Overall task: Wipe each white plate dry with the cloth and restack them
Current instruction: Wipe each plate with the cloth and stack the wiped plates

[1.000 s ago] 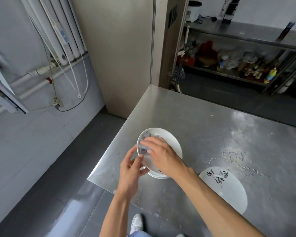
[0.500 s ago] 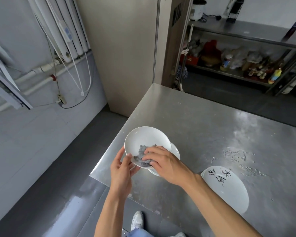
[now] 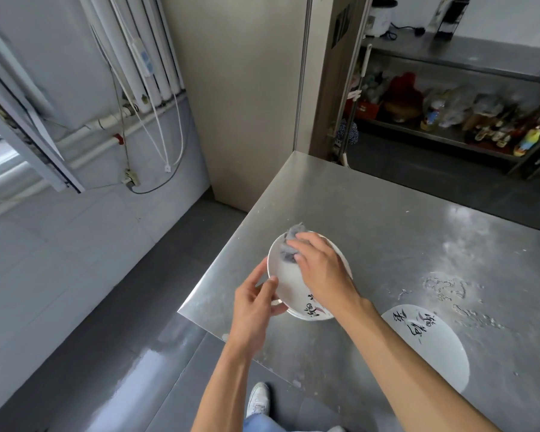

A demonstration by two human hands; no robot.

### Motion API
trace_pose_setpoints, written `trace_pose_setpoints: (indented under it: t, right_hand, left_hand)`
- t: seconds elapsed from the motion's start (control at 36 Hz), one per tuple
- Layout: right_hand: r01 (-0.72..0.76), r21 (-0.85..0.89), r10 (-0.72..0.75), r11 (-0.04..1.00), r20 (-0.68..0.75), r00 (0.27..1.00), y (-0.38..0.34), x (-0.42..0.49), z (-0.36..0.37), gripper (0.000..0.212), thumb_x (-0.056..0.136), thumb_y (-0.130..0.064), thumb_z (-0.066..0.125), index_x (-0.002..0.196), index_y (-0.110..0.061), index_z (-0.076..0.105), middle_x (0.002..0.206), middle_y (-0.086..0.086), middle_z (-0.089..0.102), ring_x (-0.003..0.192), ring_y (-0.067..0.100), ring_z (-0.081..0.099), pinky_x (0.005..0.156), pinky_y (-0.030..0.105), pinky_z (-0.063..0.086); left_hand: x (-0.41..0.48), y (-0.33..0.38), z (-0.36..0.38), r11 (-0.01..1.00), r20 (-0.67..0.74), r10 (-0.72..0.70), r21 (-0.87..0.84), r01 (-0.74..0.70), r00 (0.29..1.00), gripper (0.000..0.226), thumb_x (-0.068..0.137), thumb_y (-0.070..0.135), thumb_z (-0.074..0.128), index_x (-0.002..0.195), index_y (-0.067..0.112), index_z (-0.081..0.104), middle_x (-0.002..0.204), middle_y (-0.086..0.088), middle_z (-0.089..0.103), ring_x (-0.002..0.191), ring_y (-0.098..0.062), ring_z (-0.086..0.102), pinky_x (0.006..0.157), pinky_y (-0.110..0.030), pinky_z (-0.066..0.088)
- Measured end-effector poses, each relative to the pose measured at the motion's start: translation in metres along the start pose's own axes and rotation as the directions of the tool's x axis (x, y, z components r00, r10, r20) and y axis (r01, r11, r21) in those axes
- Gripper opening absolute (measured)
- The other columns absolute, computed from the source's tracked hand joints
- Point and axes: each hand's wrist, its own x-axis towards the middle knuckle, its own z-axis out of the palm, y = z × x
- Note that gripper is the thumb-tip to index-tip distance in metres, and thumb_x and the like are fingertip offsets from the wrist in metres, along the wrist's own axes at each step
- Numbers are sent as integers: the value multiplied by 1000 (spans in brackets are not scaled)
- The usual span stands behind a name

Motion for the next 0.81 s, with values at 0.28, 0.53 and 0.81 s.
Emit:
trace_pose_setpoints:
  t: [0.28, 0.53, 0.81]
  right_hand:
    - [192, 106, -210, 976, 206, 956, -27, -16, 14, 38, 90, 2, 58, 123, -15, 69, 126, -1, 62, 115, 20, 53, 102, 27, 43]
    - [-24, 36, 25, 999, -25, 999, -3, -24, -5, 17, 80, 3, 52, 80, -9, 65, 90, -1, 66, 84, 27, 53, 75, 38, 49]
    - [-97, -75, 103, 992, 72, 992, 16, -33, -16, 28, 97, -40, 50, 124, -31, 47, 60, -8, 58, 68, 30, 53, 61, 36, 45]
  left_hand:
    - [0, -5, -17, 997, -158, -55, -56, 47, 986, 40, 106, 10, 46, 134, 24, 70, 117, -15, 76, 100, -28, 70, 95, -55, 57]
    - [4, 2, -21, 988, -322, -55, -157, 4, 945, 42, 107, 10, 47, 139, 31, 66, 113, -3, 79, 88, -18, 76, 71, -27, 62]
    - [13, 7, -13, 947, -408, -116, -320, -23, 905, 36, 104, 5, 52, 128, 29, 64, 99, 0, 80, 88, -25, 78, 71, -27, 63]
